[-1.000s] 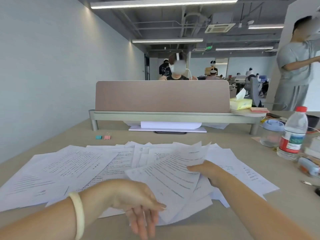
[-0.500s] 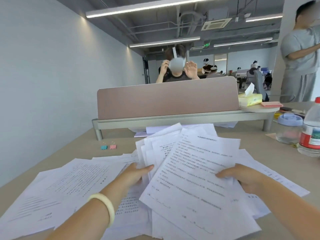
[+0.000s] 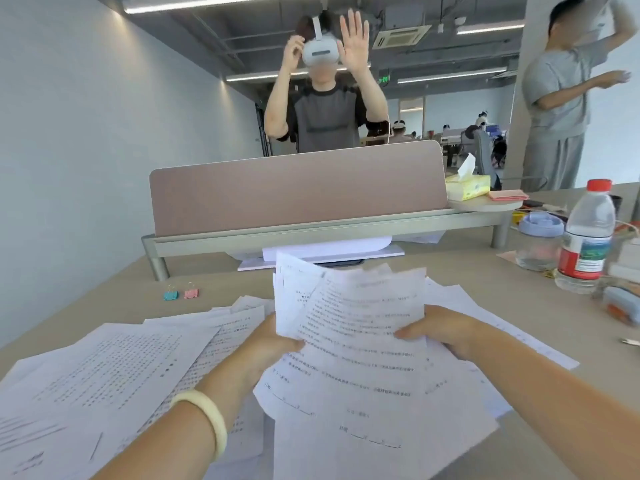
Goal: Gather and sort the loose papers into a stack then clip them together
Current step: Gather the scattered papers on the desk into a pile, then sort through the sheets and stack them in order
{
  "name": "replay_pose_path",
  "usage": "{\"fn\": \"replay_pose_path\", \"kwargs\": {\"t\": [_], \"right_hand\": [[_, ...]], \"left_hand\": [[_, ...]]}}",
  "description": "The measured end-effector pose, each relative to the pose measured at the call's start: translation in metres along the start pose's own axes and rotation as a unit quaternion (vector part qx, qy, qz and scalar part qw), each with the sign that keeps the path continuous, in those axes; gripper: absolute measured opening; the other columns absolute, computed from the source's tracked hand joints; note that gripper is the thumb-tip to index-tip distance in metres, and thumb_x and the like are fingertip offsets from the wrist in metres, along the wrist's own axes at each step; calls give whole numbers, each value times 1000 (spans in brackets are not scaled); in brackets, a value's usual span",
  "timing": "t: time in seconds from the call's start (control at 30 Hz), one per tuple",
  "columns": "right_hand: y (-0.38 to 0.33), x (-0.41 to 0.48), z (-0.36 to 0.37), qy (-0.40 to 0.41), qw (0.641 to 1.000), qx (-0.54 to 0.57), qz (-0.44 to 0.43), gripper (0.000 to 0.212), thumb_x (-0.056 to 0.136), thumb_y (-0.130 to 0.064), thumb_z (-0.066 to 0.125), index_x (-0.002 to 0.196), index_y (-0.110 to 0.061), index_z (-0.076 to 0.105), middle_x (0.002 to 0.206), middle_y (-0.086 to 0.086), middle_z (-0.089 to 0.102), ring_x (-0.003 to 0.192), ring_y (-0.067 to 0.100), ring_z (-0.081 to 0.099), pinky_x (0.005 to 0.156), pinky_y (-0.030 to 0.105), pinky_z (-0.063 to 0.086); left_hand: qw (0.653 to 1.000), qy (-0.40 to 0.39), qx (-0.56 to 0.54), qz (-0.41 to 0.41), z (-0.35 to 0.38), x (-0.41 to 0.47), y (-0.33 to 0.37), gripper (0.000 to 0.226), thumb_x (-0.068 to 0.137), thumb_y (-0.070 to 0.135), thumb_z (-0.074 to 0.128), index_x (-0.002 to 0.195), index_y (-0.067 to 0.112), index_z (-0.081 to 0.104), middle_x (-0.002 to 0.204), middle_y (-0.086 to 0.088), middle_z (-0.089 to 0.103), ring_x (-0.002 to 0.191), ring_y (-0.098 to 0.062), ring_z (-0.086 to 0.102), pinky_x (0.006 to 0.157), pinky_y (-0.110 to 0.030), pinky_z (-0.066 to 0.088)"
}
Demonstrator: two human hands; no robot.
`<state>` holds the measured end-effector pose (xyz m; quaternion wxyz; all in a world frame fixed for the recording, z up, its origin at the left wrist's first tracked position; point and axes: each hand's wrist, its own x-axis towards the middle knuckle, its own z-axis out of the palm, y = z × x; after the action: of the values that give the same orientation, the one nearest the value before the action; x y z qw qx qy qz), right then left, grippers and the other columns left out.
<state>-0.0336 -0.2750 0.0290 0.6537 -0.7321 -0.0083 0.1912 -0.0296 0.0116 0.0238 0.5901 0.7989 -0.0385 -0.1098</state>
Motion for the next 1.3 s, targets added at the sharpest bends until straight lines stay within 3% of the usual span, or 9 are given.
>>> {"fn": "replay_pose_path", "kwargs": {"t": [0.2,0.4,0.5,0.6,0.7,0.9,1.07,1.2,1.3], "right_hand": [[-3,-5,3,-80,995,63,-3,38,86,-2,63,121,-15,62,120,7,69,104,22,69,75,33,59],[-3,-3,18,17,998,-60,-22,41,85,5,62,123,-10,62,119,7,69,109,26,65,97,45,51],[-15,-17,12,-9,997,33,-75,36,86,5,59,118,-11,63,111,6,73,99,24,71,80,37,59],[-35,-34,9,-22,989,107,-98,30,85,7,57,110,-8,66,103,8,75,87,23,74,64,32,60],[-60,-44,15,-13,986,80,-144,31,84,3,61,113,-7,66,106,5,75,91,20,74,68,30,60],[-117,-50,23,56,967,68,-240,27,75,-12,75,101,-20,72,99,-3,77,89,16,74,82,40,57],[-117,-49,33,41,961,0,-274,45,77,-24,73,121,-23,62,112,-8,73,101,13,70,83,31,55],[-101,-40,36,20,963,69,-259,36,84,-16,68,119,-18,64,114,0,72,103,19,70,82,31,56],[-94,-32,41,99,956,101,-256,34,82,-11,70,115,-15,66,116,5,71,100,21,70,85,34,54]], "left_hand": [[1000,8,-12,-8,-7,-4,-4,53,87,5,63,133,23,44,122,5,64,106,-12,60,74,-21,47],[1000,28,-4,4,7,-10,-7,45,87,4,62,123,25,46,109,10,62,96,-6,60,70,-19,45],[996,74,-44,25,2,-13,-1,61,78,24,76,131,27,45,121,8,60,109,-13,60,81,-27,51],[990,21,-142,15,-5,-22,18,56,74,28,78,126,21,56,117,0,70,112,-23,64,98,-44,49],[989,39,-133,59,-9,-34,51,23,84,18,68,107,18,66,108,4,71,109,-17,63,83,-28,52],[964,154,-45,213,-23,-46,118,18,86,25,67,81,41,60,82,26,63,80,4,58,65,-18,43],[963,146,-57,218,-16,-46,114,44,80,22,73,121,29,57,114,10,68,104,-12,65,93,-35,50],[964,168,-88,188,-6,-44,101,41,83,15,70,121,19,54,109,6,64,84,-3,61,64,-13,47],[967,200,-55,149,3,-43,94,32,88,22,65,119,15,61,107,2,64,84,-12,58,58,-12,41]]}}
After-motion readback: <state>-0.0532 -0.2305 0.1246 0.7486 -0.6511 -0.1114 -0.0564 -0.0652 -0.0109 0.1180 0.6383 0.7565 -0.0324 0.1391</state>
